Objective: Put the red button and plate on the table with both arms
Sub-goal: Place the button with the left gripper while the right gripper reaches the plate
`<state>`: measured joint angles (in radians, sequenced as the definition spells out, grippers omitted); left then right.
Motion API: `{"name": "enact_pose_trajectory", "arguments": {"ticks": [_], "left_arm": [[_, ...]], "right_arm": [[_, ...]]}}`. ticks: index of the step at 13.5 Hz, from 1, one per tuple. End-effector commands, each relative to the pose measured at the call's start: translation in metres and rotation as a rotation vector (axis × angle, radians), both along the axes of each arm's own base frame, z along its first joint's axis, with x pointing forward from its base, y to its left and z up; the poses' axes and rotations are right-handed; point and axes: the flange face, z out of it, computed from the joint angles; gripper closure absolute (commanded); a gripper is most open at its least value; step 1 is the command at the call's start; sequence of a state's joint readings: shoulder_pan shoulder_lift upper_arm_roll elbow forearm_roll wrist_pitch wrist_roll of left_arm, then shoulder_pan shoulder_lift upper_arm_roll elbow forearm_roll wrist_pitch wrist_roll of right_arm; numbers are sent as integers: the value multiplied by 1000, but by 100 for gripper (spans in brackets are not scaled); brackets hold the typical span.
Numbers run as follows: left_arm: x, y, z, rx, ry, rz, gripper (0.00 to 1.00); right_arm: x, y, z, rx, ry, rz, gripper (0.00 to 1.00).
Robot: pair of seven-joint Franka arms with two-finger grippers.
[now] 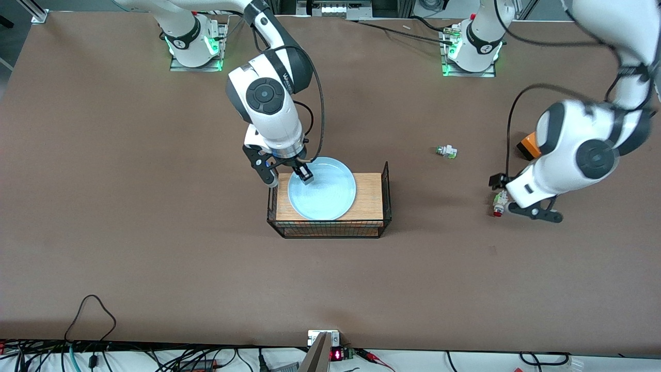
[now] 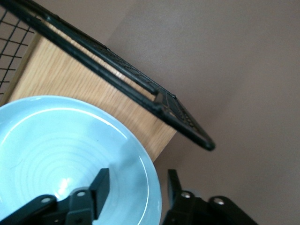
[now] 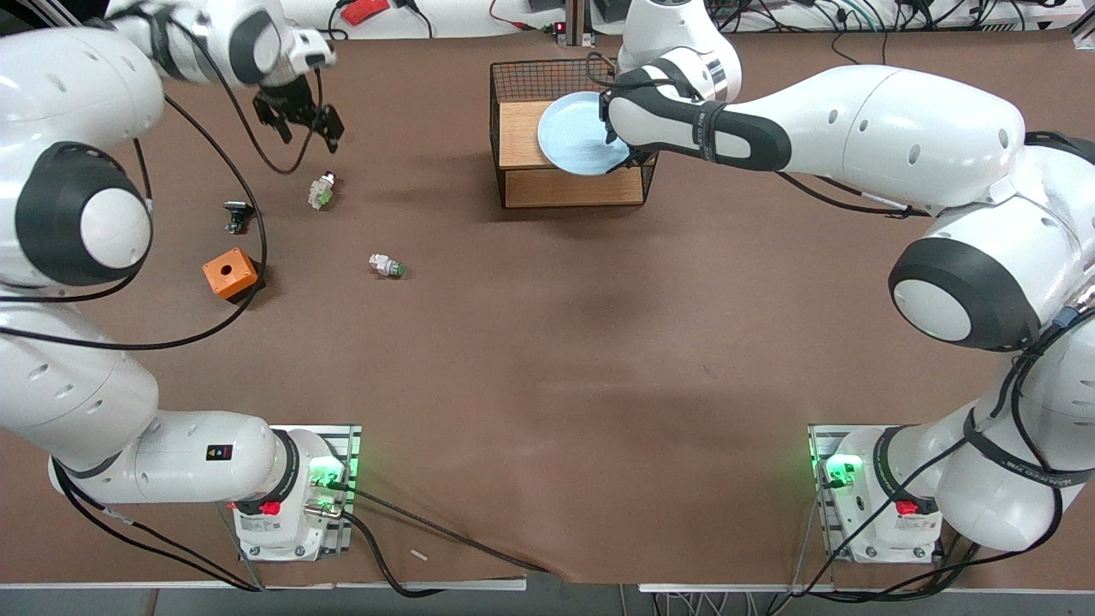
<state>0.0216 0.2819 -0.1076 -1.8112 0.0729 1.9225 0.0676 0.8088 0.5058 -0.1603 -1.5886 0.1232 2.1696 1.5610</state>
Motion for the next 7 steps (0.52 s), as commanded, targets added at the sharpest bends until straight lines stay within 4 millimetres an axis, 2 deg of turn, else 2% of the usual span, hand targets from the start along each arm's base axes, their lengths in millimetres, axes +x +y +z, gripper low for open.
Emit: {"name": "enact_pose_trajectory", "arguments": {"ticks": [1, 2, 3, 6, 7], "left_arm": [[-15, -10, 95, -15, -54, 69, 0], [-23, -12, 121, -28, -94, 77, 0], [-33, -14, 143, -57, -126, 91, 0], [-44, -6, 178, -75, -198, 116, 0], [-50, -2, 179, -67, -192, 121, 0]], "right_arm": [[0, 7, -5, 8, 1, 3, 87], [0, 7, -6, 5, 2, 10, 99], [1, 6, -7, 5, 4, 18, 100], [1, 6, -2, 5, 4, 27, 100], [-4, 8, 6, 10, 8, 52, 100]]}}
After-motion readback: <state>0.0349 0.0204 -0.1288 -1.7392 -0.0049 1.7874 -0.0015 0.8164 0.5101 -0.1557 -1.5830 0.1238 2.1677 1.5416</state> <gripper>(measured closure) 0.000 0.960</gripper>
